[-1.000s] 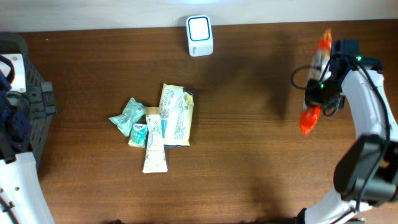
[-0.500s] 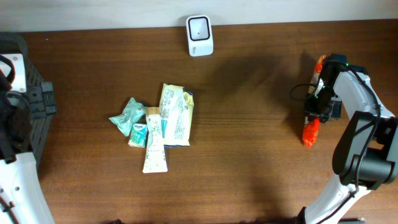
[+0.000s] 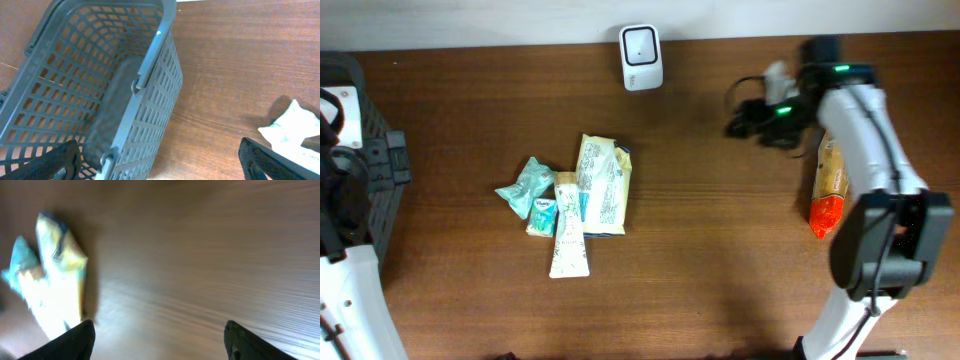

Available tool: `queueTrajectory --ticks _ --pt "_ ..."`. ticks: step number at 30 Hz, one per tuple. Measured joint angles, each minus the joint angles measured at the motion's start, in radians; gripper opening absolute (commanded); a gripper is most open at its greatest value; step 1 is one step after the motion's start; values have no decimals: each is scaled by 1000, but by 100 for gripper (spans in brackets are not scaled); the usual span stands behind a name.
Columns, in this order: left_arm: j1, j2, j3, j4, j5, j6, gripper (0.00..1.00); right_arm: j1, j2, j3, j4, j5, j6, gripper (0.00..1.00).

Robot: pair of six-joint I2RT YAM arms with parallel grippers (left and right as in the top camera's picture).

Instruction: Scan the item barcode

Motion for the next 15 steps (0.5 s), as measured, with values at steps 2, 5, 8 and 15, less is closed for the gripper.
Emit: queueTrajectory --ticks 2,5,8,15 --pt "0 0 0 -2 0 0 99 159 -1 -72 182 -20 79 80" --pt "0 0 0 -2 0 0 99 352 17 -164 484 -20 209 80" --pt "0 0 0 0 0 0 99 439 97 -170 581 -16 275 80" --pt "0 0 0 0 0 0 99 446 207 -172 718 -2 358 80"
